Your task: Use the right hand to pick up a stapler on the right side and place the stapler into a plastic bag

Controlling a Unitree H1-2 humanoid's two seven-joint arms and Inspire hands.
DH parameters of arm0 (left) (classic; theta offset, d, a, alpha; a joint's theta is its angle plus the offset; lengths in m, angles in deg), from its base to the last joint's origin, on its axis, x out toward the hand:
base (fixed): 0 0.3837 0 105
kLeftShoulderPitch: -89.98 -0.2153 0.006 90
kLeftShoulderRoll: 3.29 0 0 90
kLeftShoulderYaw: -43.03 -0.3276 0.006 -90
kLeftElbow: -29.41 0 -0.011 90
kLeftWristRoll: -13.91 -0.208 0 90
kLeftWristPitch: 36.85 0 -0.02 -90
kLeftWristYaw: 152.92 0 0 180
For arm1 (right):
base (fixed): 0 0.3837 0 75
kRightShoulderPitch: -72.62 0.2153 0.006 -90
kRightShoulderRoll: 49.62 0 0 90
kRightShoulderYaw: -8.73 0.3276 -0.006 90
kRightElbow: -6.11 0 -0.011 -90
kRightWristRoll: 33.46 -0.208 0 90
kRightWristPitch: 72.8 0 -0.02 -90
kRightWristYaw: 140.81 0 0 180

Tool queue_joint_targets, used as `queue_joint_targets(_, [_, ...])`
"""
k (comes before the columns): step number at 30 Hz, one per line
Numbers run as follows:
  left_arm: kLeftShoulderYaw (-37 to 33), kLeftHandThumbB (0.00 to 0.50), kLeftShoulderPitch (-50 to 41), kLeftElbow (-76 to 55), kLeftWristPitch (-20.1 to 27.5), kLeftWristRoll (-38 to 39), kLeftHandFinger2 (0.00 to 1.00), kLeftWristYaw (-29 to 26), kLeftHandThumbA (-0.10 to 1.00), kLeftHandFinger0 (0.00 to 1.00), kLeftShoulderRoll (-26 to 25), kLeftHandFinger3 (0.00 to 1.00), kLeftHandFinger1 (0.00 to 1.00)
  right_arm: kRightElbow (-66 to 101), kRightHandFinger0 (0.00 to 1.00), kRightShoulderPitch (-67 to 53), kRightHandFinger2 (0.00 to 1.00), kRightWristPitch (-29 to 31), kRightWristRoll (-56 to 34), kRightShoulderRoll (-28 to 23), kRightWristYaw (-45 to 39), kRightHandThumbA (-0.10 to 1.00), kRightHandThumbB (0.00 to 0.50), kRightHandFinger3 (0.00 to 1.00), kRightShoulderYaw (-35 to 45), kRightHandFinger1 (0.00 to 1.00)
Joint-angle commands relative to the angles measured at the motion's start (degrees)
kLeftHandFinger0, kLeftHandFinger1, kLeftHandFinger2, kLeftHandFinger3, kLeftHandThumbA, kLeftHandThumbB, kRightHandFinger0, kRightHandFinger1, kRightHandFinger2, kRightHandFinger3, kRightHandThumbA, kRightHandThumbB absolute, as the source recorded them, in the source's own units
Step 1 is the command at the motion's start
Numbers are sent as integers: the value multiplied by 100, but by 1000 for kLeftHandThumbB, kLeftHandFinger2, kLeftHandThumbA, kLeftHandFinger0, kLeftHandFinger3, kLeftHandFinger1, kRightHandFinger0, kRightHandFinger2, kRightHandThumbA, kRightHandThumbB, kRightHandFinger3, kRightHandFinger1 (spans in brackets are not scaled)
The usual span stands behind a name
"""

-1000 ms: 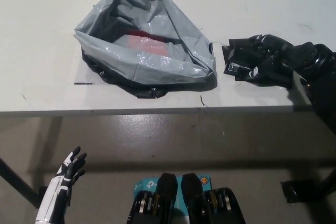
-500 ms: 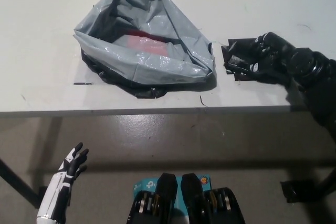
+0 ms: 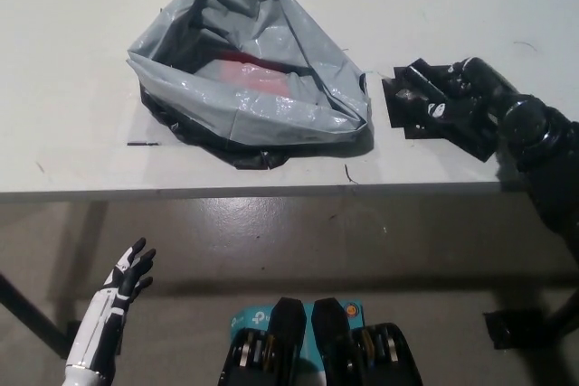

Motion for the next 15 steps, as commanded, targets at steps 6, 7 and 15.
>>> queue_joint_targets(6, [-50, 0, 62, -89, 138, -5, 1000, 137, 1000, 1000, -99, 1000, 1000, -214, 0, 517, 600, -1012, -3329, 276, -657, 127, 199, 546, 3448, 263])
queue_joint_targets(7, [-42, 0, 62, -71, 157, 36, 1000, 147, 1000, 1000, -92, 1000, 1000, -294, 0, 562, 588, -1181, -3539, 266, -823, 197, 179, 662, 3745, 256])
queue_joint_targets(15, [-47, 4, 82, -83, 72, 63, 1000, 154, 1000, 1000, -71, 1000, 1000, -464, 0, 721, 600, -1617, -3755, 321, -1026, 230, 218, 792, 4516, 233])
